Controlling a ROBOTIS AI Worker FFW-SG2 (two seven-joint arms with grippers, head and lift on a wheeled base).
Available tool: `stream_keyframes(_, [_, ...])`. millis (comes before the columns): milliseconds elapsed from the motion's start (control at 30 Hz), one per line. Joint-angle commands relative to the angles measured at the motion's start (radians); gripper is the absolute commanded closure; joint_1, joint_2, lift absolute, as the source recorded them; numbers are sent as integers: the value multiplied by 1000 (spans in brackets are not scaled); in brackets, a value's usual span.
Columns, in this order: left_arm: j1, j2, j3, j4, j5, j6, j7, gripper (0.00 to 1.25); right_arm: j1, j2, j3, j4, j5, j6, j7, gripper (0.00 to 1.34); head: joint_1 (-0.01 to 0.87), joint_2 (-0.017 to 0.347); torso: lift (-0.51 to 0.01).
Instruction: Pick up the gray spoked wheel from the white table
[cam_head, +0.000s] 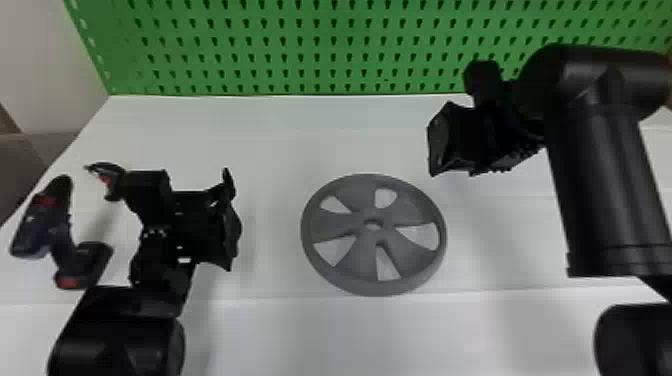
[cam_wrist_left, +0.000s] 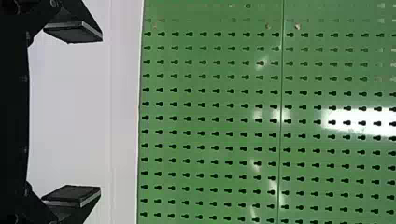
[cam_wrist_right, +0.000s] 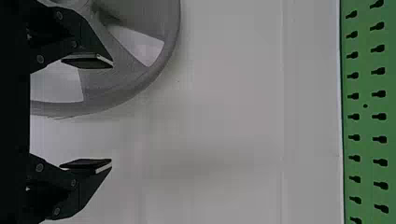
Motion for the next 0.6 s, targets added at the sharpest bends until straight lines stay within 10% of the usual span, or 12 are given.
stream_keyframes(0, [0,0,-1,0,-2,0,0,128,3,-4,-3,22,-31,1,0,502,767,35,-107])
stream_keyframes(300, [-6,0,-8,0,-8,0,0,128,-5,-29,20,59,-63,1,0,502,767,35,-107])
stream_keyframes(567, [-14,2,-18,0,-25,2,0,128,-45,-115,117,157,-195,1,1,502,767,35,-107])
